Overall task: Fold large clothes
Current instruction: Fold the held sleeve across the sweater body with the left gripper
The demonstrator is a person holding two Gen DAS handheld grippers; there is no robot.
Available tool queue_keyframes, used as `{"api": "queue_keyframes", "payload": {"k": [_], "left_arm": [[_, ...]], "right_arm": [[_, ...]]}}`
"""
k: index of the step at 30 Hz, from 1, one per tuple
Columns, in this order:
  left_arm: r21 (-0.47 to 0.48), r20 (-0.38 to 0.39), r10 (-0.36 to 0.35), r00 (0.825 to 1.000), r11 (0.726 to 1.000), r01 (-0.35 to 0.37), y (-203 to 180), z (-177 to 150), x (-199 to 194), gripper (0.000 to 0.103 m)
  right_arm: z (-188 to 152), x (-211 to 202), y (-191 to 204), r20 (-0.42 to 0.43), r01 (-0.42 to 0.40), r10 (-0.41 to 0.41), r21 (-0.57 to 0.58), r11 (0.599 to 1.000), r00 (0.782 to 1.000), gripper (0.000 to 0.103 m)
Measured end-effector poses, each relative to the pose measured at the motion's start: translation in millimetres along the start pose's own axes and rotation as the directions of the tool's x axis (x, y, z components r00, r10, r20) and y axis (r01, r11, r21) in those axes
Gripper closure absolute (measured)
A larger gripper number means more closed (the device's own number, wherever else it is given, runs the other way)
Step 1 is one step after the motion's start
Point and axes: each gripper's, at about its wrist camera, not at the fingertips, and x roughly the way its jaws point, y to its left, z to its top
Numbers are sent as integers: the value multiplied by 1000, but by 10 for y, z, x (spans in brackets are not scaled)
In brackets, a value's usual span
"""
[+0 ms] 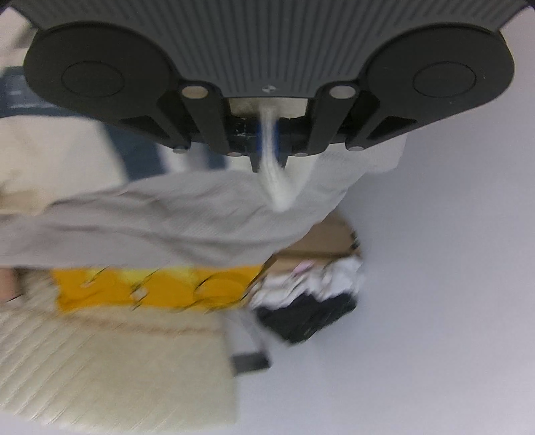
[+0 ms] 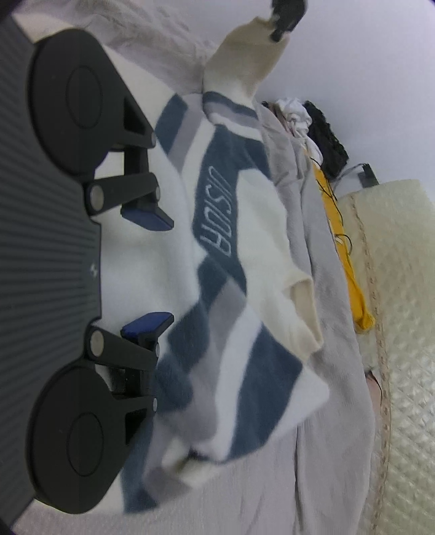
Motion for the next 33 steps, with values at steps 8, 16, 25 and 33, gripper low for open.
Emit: {"api": "queue_keyframes", "payload": {"k": [8,16,25,33], "left_arm": [[32,81,-192,978,981,190,-758,262,-1399,96],[54,47,-407,912,913,404,-1795,-12,-2345,96],[-15,-72,-582,810,813,582,-2846,-986,-2460,96],[-40,-176,-630,757,773,634,-3105,-1453,-2092,92]], "right_arm": [[60,-491,-195,91,-26,19,74,997,996,47],[141,-890,-418,182,-43,18,134,990,983,46],[131,-1130,-783,227,-34,-14,208,978,974,44],[138,-1054,-981,220,-9,-50,261,965,974,44]]}}
